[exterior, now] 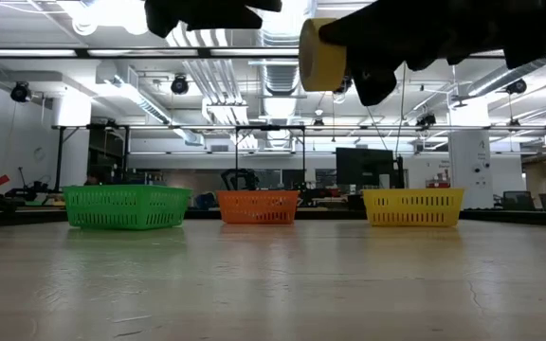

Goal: Pick and place Stapler, Stapler remover, tape
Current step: Put the yellow tape into the yellow basket

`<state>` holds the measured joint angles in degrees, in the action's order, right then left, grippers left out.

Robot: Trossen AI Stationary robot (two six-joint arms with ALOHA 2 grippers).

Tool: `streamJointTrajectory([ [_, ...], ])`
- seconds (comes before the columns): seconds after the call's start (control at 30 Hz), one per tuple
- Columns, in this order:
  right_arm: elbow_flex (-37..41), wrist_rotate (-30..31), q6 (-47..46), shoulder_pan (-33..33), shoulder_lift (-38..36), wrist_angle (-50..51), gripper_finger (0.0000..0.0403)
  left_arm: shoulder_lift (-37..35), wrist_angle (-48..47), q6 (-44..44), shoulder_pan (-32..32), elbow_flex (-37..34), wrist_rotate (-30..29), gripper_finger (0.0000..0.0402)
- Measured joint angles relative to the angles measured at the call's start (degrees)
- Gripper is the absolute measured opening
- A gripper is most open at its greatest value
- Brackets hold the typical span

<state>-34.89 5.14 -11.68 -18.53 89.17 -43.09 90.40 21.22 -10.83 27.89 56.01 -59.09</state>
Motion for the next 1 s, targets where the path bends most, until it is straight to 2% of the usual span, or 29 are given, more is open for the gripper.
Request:
streamJointTrajectory([
  [0.1, -0.1, 2.1, -1.9, 0.9, -2.1, 4.4, 0.0044, -0.9, -2.1, -0.3, 0.3, -0.1, 0.3, 0.0209],
  [0.23, -0.1, 5.1, -5.3, 2.3, -6.1, 15.3, 0.0047, -1.7, -2.4, -2.0, 0.4, -0.1, 0.3, 0.0208],
  [0.47, -0.3, 21.3, -16.6, 6.4, -15.1, 37.8, 0.0045, -1.6, -7.3, -7.7, 0.7, -0.5, 0.9, 0.0206],
  [0.63, -1.0, 26.5, -20.7, 13.1, -18.7, 46.8, 0.0049, -1.6, -7.2, -10.4, 0.7, -1.9, 0.9, 0.0206],
  [0.77, -1.0, 25.5, -22.3, 20.0, -18.5, 51.8, 0.005, -1.6, -7.2, -12.1, 0.7, -2.6, 1.1, 0.0206],
  [0.83, -1.0, 23.0, -23.8, 23.3, -17.6, 54.0, 0.0049, -1.6, -7.3, -12.9, 0.8, -2.9, 1.1, 0.0206],
  [1.0, -0.9, 19.1, -22.6, 28.6, -14.4, 54.1, 0.0054, -1.5, -7.5, -13.2, 0.9, -2.9, 1.1, 0.0206],
])
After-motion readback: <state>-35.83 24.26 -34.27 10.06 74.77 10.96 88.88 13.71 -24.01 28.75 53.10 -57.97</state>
